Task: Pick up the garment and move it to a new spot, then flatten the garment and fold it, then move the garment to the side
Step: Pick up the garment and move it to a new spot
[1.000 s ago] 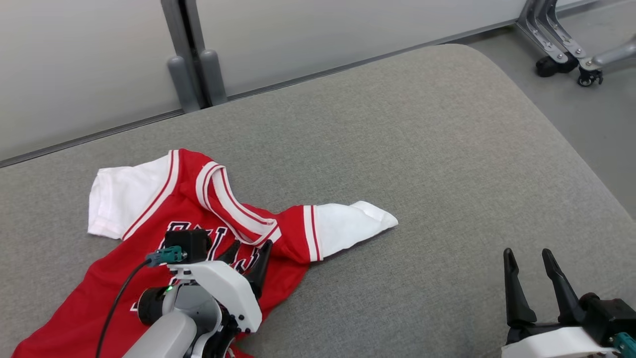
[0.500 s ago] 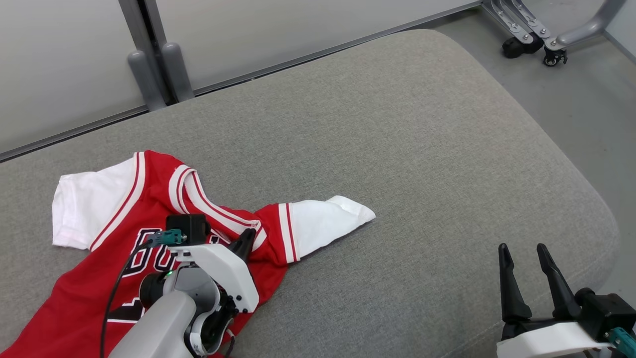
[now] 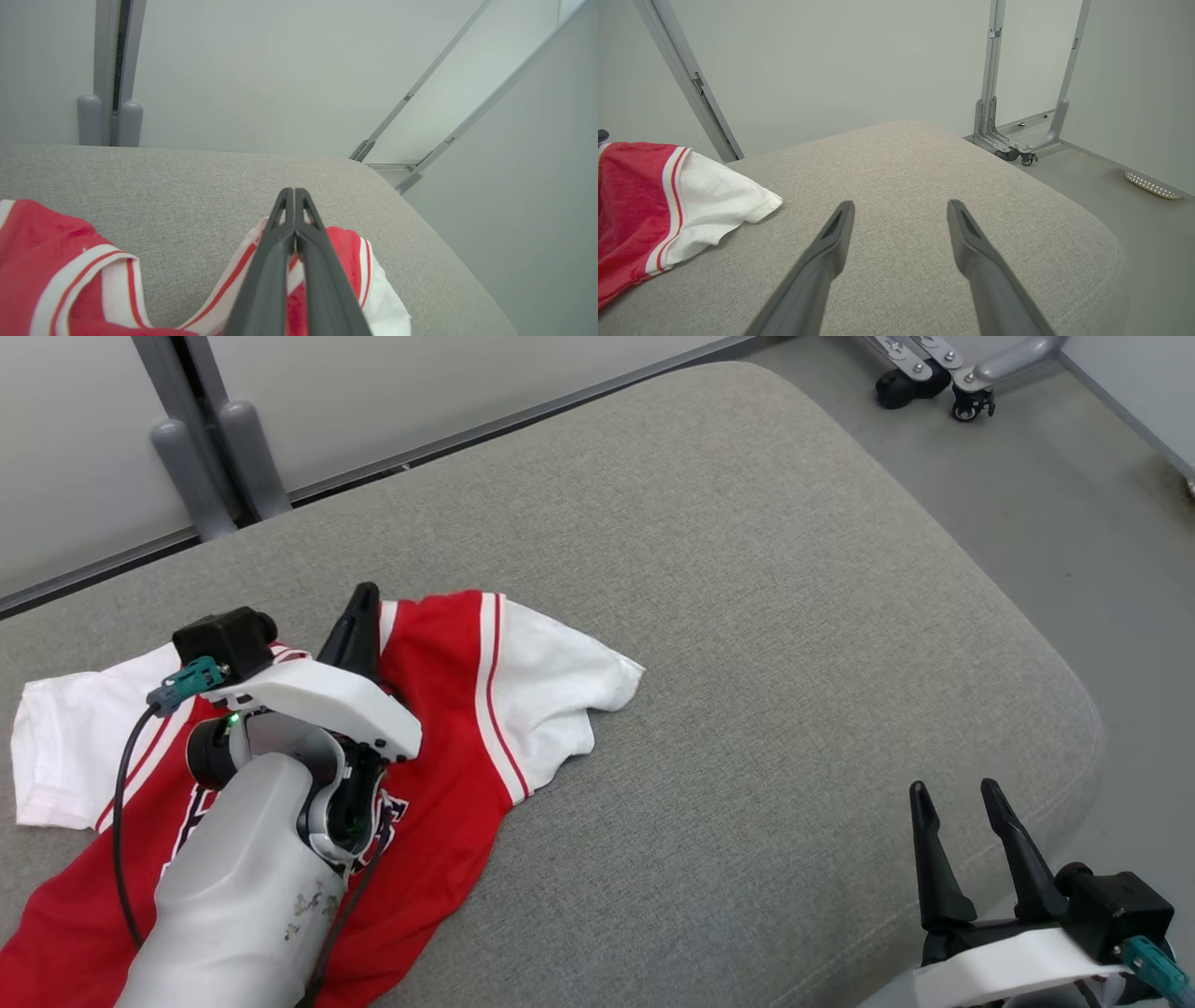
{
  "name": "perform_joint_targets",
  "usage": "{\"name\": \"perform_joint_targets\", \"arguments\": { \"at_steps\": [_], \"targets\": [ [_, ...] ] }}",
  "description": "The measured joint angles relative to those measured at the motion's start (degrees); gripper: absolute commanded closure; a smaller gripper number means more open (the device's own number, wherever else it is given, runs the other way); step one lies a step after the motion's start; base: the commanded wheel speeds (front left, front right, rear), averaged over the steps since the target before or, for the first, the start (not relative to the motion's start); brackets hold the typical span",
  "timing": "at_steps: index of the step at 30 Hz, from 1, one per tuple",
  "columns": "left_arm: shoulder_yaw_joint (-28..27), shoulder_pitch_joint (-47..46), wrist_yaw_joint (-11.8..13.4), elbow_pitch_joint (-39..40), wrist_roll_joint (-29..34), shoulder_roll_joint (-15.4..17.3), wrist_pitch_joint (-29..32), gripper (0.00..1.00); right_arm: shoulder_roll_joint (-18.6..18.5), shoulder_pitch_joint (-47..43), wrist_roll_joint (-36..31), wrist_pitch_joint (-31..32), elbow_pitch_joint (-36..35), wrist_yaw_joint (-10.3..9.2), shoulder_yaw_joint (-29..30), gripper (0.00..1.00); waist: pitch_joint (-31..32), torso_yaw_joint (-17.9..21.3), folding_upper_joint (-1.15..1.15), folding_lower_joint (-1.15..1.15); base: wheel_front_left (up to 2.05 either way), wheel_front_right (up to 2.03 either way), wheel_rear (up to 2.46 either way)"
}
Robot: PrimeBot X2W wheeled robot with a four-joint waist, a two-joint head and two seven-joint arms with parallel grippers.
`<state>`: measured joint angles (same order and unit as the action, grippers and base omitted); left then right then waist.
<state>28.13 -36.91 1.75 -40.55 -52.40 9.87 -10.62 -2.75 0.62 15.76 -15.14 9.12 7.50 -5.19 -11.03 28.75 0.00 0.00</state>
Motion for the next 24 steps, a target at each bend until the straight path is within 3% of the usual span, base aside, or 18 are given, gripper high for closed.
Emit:
{"name": "perform_joint_targets", "arguments": {
  "at_steps": [4, 6, 7, 8, 15, 22, 24],
  "targets": [
    [-1.52, -1.94, -1.30, -4.37, 0.45, -1.26, -3.15, 1.00, 0.00, 0.02, 0.29, 0.00, 0.19, 0.00, -0.24, 0.00, -0.57, 0.79, 0.00, 0.00, 0.00, 0.00, 0.00],
    [-1.97, -2.15, -1.79, -5.22, 0.47, -1.64, -3.64, 0.60, -0.01, 0.02, 0.30, 0.00, 0.22, 0.00, -0.20, 0.00, -0.66, 0.83, 0.00, 0.00, 0.00, 0.00, 0.00],
    [-1.89, -2.25, -2.68, -7.22, 0.63, -2.35, -3.80, 0.15, 0.02, 0.02, 0.33, 0.00, 0.26, 0.00, 0.20, 0.00, -0.57, 0.69, 0.00, 0.00, 0.00, 0.00, 0.00],
    [-1.74, -2.25, -3.10, -8.17, 0.97, -2.71, -3.94, 0.00, -0.01, 0.01, 0.32, 0.00, 0.26, 0.00, 0.57, 0.00, -0.51, 0.48, 0.00, 0.00, 0.00, 0.00, 0.00],
    [1.75, -2.05, -3.94, -11.16, 6.58, -2.24, -4.31, 0.00, 0.00, -0.12, 0.13, 0.00, 0.23, 0.00, 2.09, 0.00, 0.60, -2.18, 0.00, 0.00, 0.00, 0.00, 0.00],
    [0.88, 11.01, -3.01, 0.10, 10.18, -2.13, -4.46, 0.00, 0.00, -3.24, -1.46, 0.01, -0.08, 0.00, 5.09, 0.00, 3.68, -6.61, 0.00, 0.00, 0.00, 0.00, 0.00],
    [0.07, 15.83, -1.56, 3.25, 10.21, -1.01, -4.47, 0.00, 0.03, -4.01, -1.86, 0.00, -0.34, 0.00, 5.77, 0.00, 4.68, -8.08, 0.00, 0.00, 0.00, 0.00, 0.00]
  ]
}}
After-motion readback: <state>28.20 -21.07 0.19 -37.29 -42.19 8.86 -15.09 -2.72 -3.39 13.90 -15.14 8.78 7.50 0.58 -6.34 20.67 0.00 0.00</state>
